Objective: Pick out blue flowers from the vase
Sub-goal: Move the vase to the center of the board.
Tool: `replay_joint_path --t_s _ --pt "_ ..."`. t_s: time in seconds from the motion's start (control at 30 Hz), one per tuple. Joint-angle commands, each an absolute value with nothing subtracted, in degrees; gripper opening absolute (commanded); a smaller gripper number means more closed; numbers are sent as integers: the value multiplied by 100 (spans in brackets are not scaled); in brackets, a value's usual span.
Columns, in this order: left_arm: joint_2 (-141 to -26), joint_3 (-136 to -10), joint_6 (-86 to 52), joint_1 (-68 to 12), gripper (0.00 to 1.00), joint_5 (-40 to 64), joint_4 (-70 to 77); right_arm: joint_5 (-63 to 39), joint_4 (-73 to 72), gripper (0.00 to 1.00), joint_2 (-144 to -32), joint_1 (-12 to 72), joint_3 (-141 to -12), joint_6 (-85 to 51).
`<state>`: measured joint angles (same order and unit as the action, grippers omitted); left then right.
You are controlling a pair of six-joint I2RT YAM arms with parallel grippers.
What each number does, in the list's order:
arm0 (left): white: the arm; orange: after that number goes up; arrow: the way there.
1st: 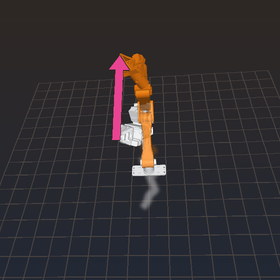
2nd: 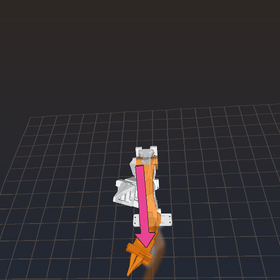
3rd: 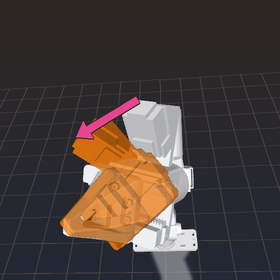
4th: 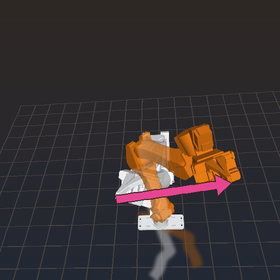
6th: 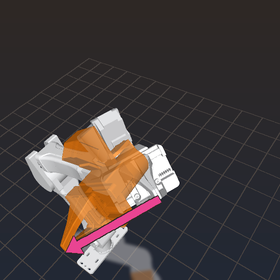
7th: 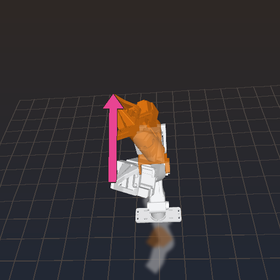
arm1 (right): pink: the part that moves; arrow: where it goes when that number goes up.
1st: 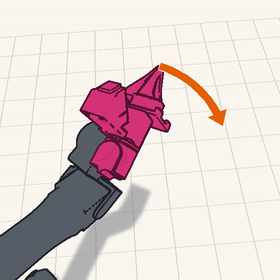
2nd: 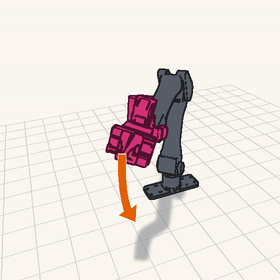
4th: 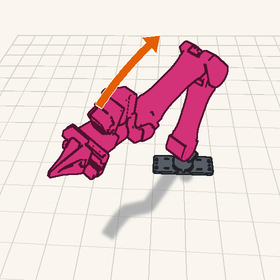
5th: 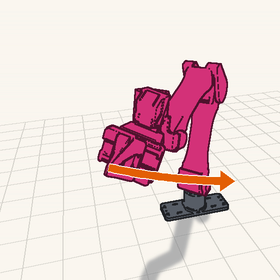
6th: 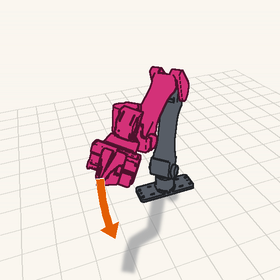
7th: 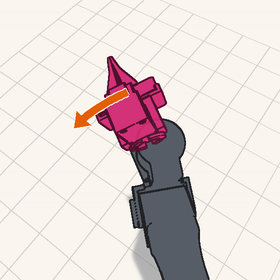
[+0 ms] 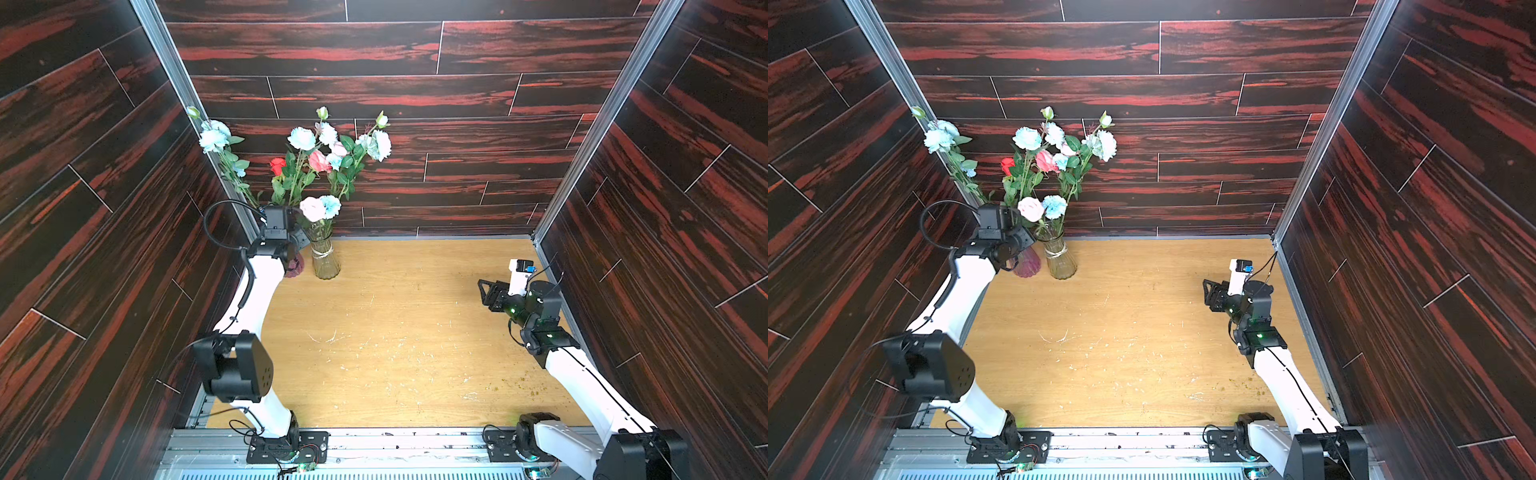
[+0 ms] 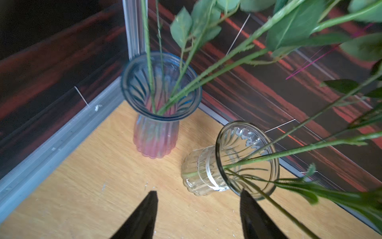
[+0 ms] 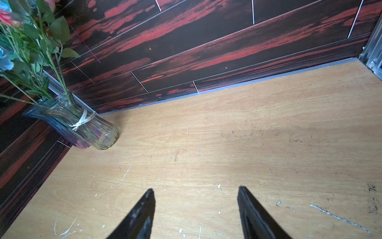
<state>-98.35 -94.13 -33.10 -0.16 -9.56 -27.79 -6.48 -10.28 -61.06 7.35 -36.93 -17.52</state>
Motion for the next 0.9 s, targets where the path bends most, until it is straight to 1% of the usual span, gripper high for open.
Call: replay_joint_path --t_s 0.0,0.17,0.27,0.43,0.6,0.87 --pt "-10004 -9808 -3412 34 63 -874 -3226 -700 -966 69 -6190 784 -3855 -1646" --pt "-10532 -10221 -3536 197 62 -440 -3505 -902 -1043 69 -6175 824 -3870 -1648" --pt "-10739 -10438 -3610 220 60 -372 -3555 -969 -1201 71 -6035 843 -3776 -1764" --pt "-11185 -11198 -3629 225 59 -326 -3994 -1004 -1213 71 -6095 913 -3818 -1767" --pt "-11879 -12091 -3691 224 59 -103 -4572 -1034 -1193 68 -6141 940 -3858 -1727" --pt "-12236 -12464 -3718 220 56 96 -4728 -1016 -1170 64 -6153 978 -3867 -1689"
